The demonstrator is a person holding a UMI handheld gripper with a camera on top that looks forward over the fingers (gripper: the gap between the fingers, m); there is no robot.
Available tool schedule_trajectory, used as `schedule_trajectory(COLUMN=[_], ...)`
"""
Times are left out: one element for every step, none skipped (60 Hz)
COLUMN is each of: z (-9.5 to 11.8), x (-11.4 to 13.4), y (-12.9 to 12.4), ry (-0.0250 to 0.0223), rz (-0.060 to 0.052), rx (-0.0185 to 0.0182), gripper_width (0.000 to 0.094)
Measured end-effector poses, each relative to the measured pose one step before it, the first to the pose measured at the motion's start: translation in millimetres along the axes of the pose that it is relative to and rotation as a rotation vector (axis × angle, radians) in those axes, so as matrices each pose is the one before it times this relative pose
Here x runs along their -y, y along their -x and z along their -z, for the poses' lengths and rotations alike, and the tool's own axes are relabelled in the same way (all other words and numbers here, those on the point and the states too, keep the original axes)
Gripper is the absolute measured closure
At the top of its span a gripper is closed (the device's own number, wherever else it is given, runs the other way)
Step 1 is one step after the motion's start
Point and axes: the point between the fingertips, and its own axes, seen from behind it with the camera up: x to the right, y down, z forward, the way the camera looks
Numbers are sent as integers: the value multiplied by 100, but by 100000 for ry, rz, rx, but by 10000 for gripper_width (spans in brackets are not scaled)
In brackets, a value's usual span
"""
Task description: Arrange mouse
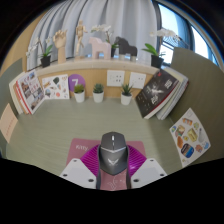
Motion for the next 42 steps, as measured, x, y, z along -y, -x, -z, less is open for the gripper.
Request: schedule_trajectory(z=[-332,-376,-405,-449,-327,-293,-278,-273,-275,-243,-203,-171,-191,-87,103,-221,47,-37,-23,-44,-10,-14,-11,-13,-54,42,-15,-10,28,45,51,64,97,118,178,280,308,316,368,419,460,507], x=[-804,-760,-708,-714,-625,-522,-462,-445,-470,-453,-348,-318,-334,-175,304,56,-150,-5,53,-25,13,21,-3,47,15,-2,-17,14,2,-48,-112,-132,-140,-16,-11,-67,12,93,215,338,391,391], y=[140,33,107,48,105,174,159,95,48,37,85,120,149,59,-30,39,7,69,22,20,10,-83,-41,-5,-1,-22,-27,53,12,43,25,-41,-136,-154,-52,24,140,207,238,212,181,199], ry=[1509,1227,888,814,990,651,503,582,821,937,709,476,462,156,-1310,-1001,497,-99,-379,-186,-214,-268,-95,-195,-2,176,304,227,299,538,903,1086,1201,854,817,1041,945,648,135,-271,-513,-471], rz=[306,174,-22,-217,-219,-2,81,-55,-151,-14,414,866,1025,741,-178,-668,-803,-836,-618,-318,-327,-514,-832,-982,-1055,-905,-849,-714,-373,85,314,546,808,938,1216,1316,1094,993,747,676,557,439], rx=[266,352,12,-134,111,462,597,481,210,63,203,339,458,113,-1,-317,395,336,281,308,382,-22,137,163,-9,158,-16,333,52,33,-117,-497,-919,-1164,-694,-178,-34,562,480,203,-28,-87], gripper_width=[597,595,596,596,595,595,596,595,597,595,595,595,594,594,594,594,588,584,566,565,515,516,498,484,467,451,443,434,418,379,327,250,202,196,164,144,134,132,132,132,133,137])
